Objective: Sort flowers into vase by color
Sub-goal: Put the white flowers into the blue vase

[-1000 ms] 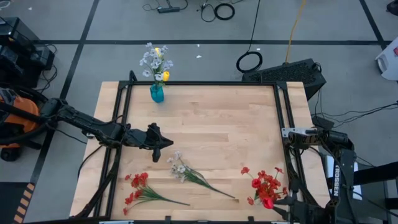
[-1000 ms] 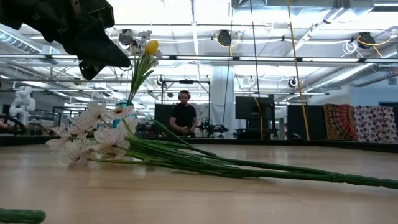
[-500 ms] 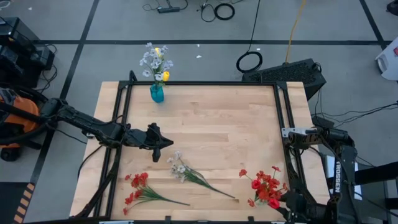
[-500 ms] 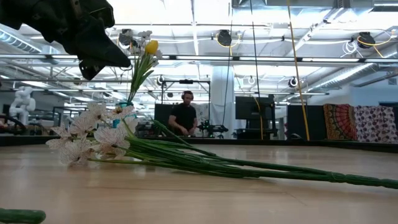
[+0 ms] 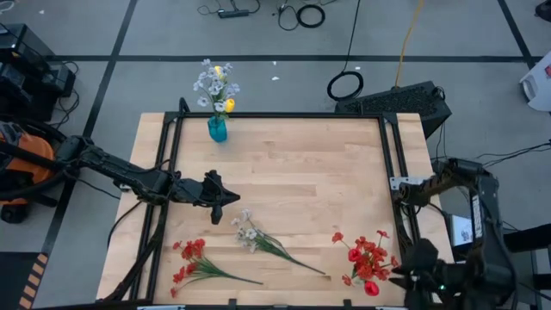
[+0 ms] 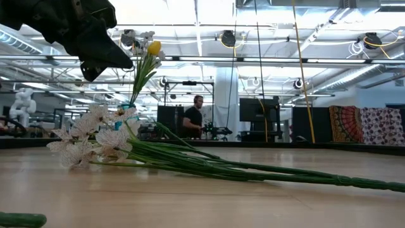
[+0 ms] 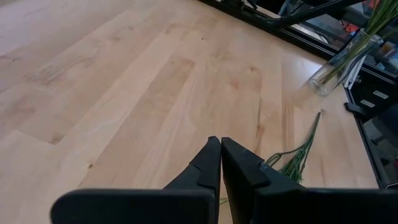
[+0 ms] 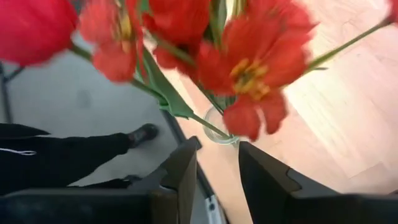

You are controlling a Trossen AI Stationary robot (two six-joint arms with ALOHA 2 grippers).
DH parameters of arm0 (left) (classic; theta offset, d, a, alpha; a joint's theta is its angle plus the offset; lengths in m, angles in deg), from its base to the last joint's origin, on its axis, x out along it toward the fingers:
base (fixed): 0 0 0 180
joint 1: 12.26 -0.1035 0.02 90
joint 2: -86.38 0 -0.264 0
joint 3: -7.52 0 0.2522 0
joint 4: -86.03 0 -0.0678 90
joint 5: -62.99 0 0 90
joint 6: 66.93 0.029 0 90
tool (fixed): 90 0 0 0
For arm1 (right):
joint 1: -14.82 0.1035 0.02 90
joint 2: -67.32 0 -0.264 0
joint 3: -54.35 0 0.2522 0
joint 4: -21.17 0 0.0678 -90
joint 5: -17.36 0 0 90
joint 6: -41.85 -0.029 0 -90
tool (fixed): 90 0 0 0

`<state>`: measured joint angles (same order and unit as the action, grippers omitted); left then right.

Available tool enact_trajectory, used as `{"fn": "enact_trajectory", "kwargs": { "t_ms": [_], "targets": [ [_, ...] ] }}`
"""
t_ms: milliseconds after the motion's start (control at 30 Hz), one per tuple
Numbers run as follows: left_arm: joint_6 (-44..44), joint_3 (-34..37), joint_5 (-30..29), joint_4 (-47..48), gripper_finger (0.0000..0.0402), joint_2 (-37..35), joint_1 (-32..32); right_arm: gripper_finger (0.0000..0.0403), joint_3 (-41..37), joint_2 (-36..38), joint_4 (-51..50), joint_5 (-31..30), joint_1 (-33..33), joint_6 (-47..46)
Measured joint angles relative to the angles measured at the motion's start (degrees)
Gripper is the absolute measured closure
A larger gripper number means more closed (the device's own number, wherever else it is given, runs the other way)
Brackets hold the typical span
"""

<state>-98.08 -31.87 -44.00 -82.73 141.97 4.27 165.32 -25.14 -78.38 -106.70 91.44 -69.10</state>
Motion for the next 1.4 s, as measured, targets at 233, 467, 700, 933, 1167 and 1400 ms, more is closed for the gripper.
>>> {"fn": "enact_trajectory", "kwargs": {
  "t_ms": [233,467,700,933,1167,1400],
  "targets": [
    [0.0,0.0,0.0,0.0,0.0382,0.0,0.0,0.0318,0.0,7.0,0.1,-0.4,0.0,0.5],
    [0.0,0.0,0.0,0.0,0.0382,0.0,0.0,0.0356,0.0,15.2,0.9,-11.5,-0.3,5.7],
    [0.0,0.0,0.0,0.0,0.0382,0.0,0.0,0.04,0.0,21.9,1.5,-14.1,-7.3,16.5],
    [0.1,0.0,-0.1,0.0,0.0382,0.0,0.0,0.0402,0.0,23.9,8.2,-10.2,-25.3,33.6],
    [0.1,0.0,-1.3,0.0,0.0382,0.0,0.0,0.0402,0.0,17.4,22.4,2.6,-46.9,55.2],
    [0.0,0.0,-1.3,0.0,0.0382,0.0,0.0,0.0403,0.0,5.8,24.1,16.0,-61.4,63.6]
  ]
}}
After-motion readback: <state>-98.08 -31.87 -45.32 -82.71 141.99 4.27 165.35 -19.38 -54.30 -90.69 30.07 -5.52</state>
